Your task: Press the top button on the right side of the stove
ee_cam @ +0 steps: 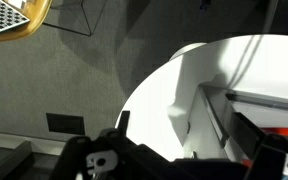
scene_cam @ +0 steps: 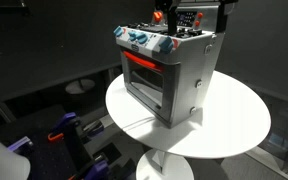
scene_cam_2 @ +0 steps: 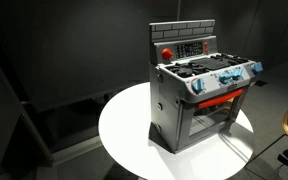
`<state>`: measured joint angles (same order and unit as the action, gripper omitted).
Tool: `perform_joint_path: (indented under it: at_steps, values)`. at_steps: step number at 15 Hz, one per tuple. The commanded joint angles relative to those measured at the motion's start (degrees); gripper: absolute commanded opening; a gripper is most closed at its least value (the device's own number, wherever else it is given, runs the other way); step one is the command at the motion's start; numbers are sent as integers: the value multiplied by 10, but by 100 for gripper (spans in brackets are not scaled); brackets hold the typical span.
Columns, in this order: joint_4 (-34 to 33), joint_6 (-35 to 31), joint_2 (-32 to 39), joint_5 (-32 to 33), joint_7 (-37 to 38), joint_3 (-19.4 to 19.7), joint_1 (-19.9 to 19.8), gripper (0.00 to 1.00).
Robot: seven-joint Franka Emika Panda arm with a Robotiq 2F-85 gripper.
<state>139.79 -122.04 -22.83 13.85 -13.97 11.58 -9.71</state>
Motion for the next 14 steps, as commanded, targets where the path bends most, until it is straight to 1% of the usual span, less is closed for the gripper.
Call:
perform_joint_path:
  at_steps: [1, 4, 7, 12, 14]
  values:
    - [-2, 1, 0, -1, 0, -1, -1, 100]
    - [-2, 1, -1, -1, 0, -1, -1, 100]
    - [-9, -31, 3, -13, 15, -4, 4, 100]
    - [-29, -88, 20, -59, 26, -10, 22, 100]
    - [-38, -118, 34, -71, 38, -18, 28, 100]
